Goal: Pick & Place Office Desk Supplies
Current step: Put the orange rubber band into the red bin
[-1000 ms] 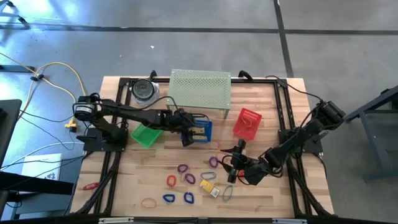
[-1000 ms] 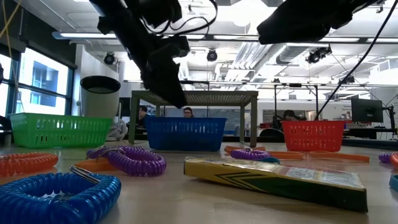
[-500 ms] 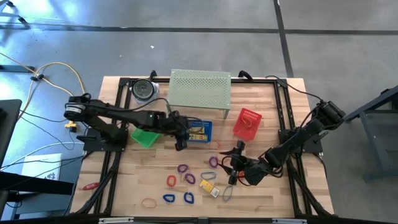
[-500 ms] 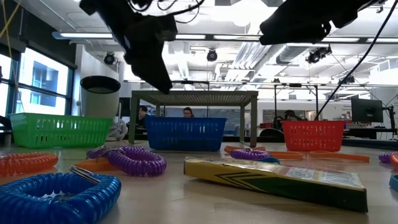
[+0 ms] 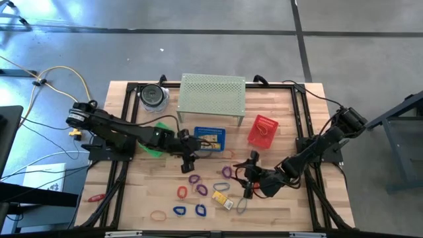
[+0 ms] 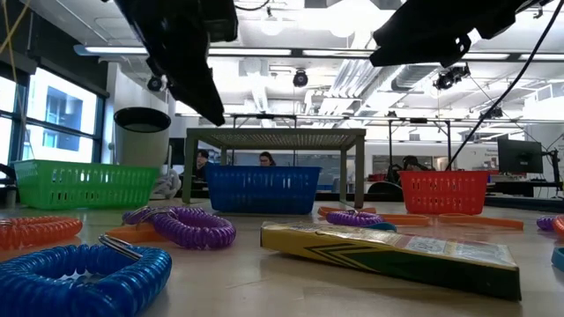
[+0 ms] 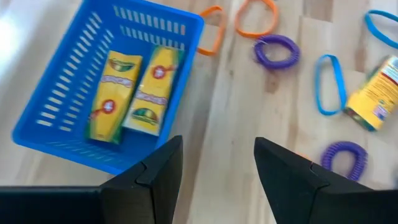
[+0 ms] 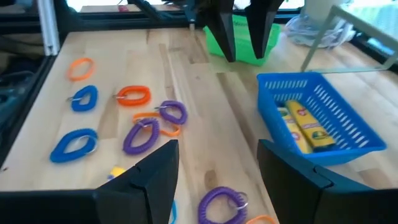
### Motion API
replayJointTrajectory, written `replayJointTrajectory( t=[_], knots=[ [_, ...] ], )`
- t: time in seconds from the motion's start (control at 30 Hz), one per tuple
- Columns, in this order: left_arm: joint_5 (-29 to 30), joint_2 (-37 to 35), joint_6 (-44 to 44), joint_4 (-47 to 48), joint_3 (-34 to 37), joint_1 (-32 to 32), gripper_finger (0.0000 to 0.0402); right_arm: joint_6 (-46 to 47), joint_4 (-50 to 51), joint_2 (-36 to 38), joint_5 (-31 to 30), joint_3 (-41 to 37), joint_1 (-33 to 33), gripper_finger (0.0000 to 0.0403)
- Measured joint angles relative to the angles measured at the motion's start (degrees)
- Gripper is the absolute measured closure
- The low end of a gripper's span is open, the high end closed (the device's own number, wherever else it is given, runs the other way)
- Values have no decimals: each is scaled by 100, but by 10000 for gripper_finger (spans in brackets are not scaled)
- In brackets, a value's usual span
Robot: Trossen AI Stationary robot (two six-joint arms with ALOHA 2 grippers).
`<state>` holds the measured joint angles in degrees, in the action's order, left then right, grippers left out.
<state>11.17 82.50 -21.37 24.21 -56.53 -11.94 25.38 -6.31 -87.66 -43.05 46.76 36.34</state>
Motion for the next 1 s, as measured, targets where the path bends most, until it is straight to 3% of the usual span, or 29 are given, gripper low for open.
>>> replayJointTrajectory(
  t=[0.27, 0.53, 1.0],
  knots=[
    [-6, 0, -244, 3, 0, -213, 211, -8, 2, 0, 194, 0, 1, 196],
    [-80, -2, -314, 2, 0, -578, 211, -162, 11, 0, 855, 0, 4, 196],
    [-85, -2, -356, -424, 0, -893, 211, 18, 330, 0, 1033, 0, 17, 196]
  ],
)
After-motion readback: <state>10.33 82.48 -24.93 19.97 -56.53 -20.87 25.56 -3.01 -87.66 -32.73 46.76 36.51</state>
